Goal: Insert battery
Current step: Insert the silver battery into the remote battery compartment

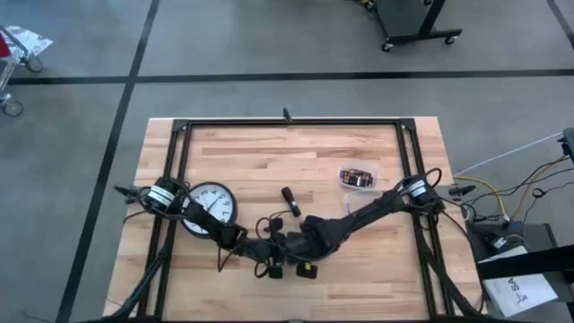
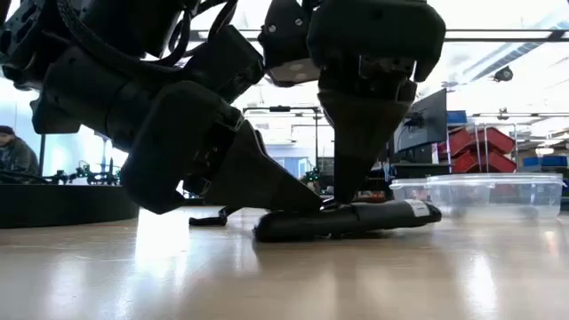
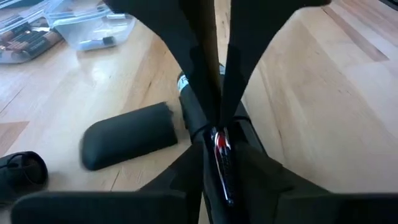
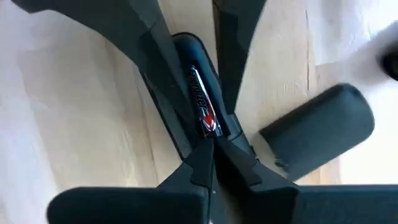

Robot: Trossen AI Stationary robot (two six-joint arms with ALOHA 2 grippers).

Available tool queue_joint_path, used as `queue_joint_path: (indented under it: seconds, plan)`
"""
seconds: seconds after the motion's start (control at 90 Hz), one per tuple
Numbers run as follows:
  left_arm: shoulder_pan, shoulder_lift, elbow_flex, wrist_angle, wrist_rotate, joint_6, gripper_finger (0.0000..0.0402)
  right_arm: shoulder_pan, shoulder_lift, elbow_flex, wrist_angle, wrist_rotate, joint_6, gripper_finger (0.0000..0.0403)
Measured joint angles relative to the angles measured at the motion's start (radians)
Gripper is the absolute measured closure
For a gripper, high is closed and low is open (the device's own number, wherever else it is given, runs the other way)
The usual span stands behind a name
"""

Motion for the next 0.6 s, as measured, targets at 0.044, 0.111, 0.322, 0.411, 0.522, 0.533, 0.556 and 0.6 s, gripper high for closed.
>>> queue_joint_path:
  seconds: [0.044,0.111,0.322,0.411,0.522,0.533,0.556,0.6]
  plan:
    - [-0.001,0.0,0.0,0.0,0.0,0.001,0.034,0.003,0.002,-0.005,0.005,0.015,0.011,0.0403]
    - [-0.001,0.0,0.0,0.0,-0.001,0.002,0.0342,0.012,0.003,-0.011,0.012,0.039,0.033,0.0403]
    - [-0.001,0.001,0.0,0.0,-0.001,0.004,0.035,0.025,0.005,-0.014,0.016,0.063,0.047,0.0403]
    - [-0.002,0.001,-0.001,0.0,0.0,0.004,0.0365,0.025,0.003,-0.014,0.016,0.065,0.057,0.0403]
    - [-0.002,0.004,-0.001,0.001,0.0,0.004,0.0391,0.031,-0.002,-0.015,0.013,0.073,0.079,0.0403]
    - [-0.002,0.005,-0.001,0.002,0.0,0.004,0.0393,0.033,-0.003,-0.015,0.013,0.075,0.084,0.0403]
    - [-0.002,0.006,-0.001,0.002,-0.001,0.004,0.0396,0.036,-0.003,-0.015,0.012,0.083,0.089,0.0403]
    - [-0.002,0.009,-0.001,0.002,-0.003,-0.001,0.0398,0.042,-0.003,-0.015,0.019,0.102,0.109,0.0403]
